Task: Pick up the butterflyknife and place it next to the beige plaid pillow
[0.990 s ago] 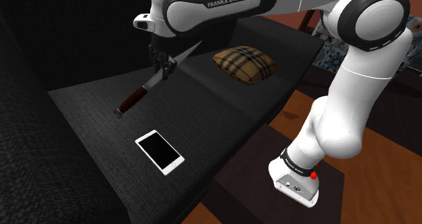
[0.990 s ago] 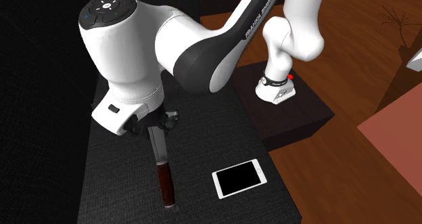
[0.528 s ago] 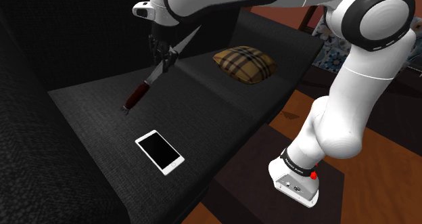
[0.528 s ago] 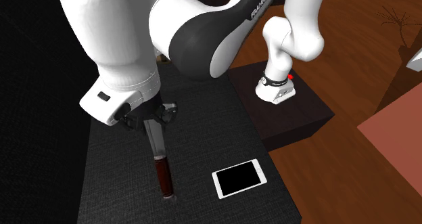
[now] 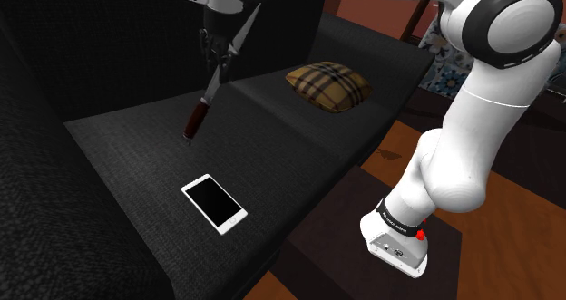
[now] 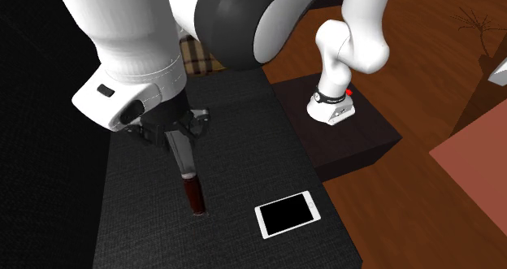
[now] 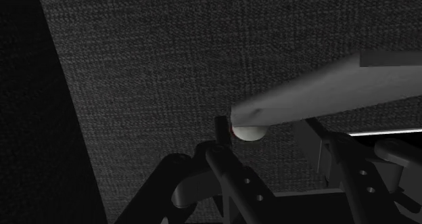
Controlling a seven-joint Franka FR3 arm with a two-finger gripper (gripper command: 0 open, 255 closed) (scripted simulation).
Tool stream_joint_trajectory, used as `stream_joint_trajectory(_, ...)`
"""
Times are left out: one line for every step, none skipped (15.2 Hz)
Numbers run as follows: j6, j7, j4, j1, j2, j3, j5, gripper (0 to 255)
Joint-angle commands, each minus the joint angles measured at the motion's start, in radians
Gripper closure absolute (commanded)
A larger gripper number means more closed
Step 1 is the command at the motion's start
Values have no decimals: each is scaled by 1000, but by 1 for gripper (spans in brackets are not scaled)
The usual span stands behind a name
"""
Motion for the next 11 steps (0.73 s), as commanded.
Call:
stream_joint_trajectory(-29, -3, 30, -1, 2, 0, 1, 255)
stream_joint_trajectory(-42, -4, 44, 0, 2, 0, 1, 255)
stream_joint_trajectory(-56, -5, 58, 0, 2, 0, 1, 255)
stream_joint_trajectory(-66, -5, 69, 0, 3, 0, 1, 255)
stream_joint_trajectory(-57, -26, 38, -12, -20, -8, 5, 255)
stream_joint_trajectory(-49, -46, 9, -25, -42, -16, 9, 255)
stream_joint_trajectory(-42, -67, -18, -37, -63, -25, 13, 255)
stream_joint_trajectory(-35, -88, -43, -48, -83, -34, 16, 255)
stream_joint_trajectory(-28, -109, -67, -60, -102, -44, 19, 255)
stream_joint_trajectory(-23, -131, -90, -71, -120, -53, 21, 255)
stream_joint_trajectory(-17, -152, -111, -82, -137, -64, 24, 255)
